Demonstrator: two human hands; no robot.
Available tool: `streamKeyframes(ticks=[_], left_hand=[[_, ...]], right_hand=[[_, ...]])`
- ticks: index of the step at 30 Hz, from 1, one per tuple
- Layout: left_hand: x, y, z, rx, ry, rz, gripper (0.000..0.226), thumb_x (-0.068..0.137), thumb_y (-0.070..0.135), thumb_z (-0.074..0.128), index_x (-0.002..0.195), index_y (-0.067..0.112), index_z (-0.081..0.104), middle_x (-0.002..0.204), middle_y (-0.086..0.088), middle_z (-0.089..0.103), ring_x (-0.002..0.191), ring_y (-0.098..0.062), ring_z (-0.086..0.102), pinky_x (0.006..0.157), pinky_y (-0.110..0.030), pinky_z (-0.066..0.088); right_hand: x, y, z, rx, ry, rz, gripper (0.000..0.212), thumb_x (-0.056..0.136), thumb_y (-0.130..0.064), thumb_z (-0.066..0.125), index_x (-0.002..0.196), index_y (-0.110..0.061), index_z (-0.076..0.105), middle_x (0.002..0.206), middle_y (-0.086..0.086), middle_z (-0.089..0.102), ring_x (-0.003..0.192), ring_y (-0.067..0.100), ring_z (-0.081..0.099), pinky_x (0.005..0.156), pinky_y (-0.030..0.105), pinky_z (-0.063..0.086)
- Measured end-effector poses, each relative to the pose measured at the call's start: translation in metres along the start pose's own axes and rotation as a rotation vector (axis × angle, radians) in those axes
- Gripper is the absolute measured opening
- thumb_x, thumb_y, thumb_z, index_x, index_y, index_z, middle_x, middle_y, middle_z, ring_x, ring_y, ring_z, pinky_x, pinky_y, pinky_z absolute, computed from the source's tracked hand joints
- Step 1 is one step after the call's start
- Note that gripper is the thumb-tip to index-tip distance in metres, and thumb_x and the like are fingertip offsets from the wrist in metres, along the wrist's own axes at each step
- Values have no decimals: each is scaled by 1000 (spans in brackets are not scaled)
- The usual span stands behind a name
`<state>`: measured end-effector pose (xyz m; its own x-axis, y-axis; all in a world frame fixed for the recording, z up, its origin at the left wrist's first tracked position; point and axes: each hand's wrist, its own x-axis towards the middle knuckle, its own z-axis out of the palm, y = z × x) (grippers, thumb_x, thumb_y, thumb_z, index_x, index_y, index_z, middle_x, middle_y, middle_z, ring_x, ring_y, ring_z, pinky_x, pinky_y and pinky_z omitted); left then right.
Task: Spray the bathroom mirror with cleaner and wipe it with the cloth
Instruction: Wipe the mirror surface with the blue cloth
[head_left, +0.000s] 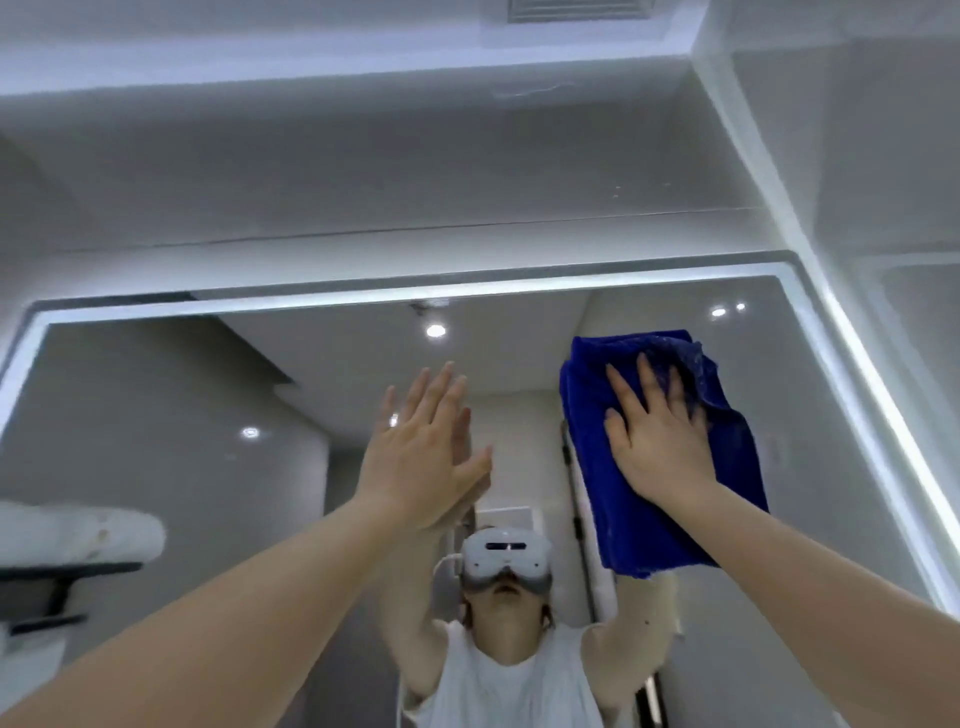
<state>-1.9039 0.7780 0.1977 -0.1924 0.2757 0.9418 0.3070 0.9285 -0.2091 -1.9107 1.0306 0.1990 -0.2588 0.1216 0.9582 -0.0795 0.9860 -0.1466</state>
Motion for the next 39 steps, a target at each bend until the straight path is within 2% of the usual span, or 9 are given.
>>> streamKeyframes(ticks=[5,14,20,26,28,31,35,37,39], left_hand=[[-33,-110,-25,98,-38,-151,76,90,62,20,149,23,-8,157,8,-15,142,-10,-18,118,-39,-8],[-81,-274,-66,163,-22,-224,70,94,54,23,149,23,-8,157,9,-14,143,-8,-16,117,-37,-9],[-132,-396,-97,265,-77,-269,79,81,62,3,148,23,-10,157,6,-13,144,-10,-14,118,-40,-6],[-182,-458,-102,178,12,-296,68,92,54,14,150,21,2,158,5,0,145,-10,-4,117,-36,-5],[-195,-447,-93,59,52,-270,70,89,54,14,150,21,7,158,6,6,145,-9,0,116,-32,-4],[-200,-411,-70,-157,94,-259,61,94,37,19,149,13,12,157,0,13,145,-12,8,119,-31,3],[-172,-371,-43,-260,167,-326,56,97,25,25,149,8,11,157,-6,15,145,-15,11,119,-34,9],[-157,-365,-29,-221,154,-414,61,97,35,27,149,11,5,157,-9,10,145,-20,10,119,-34,7],[-148,-359,-13,-108,122,-448,68,93,51,17,149,18,-1,157,-13,6,144,-28,10,117,-42,9]], right_hand=[[9,-134,27,47,-1,-61,56,97,-46,16,149,-39,-3,160,-2,-10,146,27,-8,115,51,1],[-5,-335,69,25,0,-228,56,97,-47,16,149,-38,-3,159,-2,-11,146,26,-8,115,49,-1],[-17,-465,102,30,-22,-388,57,97,-47,18,150,-37,0,160,-2,-9,146,27,-7,115,49,-4],[-62,-572,131,67,-138,-531,56,97,-43,21,150,-37,5,160,-3,-6,146,27,-4,115,50,-5],[-77,-593,135,105,-199,-532,56,96,-41,26,150,-36,10,160,-4,-4,146,27,-1,115,50,-2],[-72,-592,128,213,-261,-535,52,98,-37,30,149,-33,17,160,-6,5,146,23,7,114,47,9],[-41,-551,99,444,-415,-573,47,101,-23,29,147,-31,25,150,-3,37,134,18,38,106,22,25],[-28,-531,87,426,-452,-560,49,100,-18,28,146,-36,27,146,2,44,127,22,46,102,22,30],[-24,-511,83,411,-437,-566,50,99,-17,30,145,-37,29,144,3,45,125,22,47,101,25,33]])
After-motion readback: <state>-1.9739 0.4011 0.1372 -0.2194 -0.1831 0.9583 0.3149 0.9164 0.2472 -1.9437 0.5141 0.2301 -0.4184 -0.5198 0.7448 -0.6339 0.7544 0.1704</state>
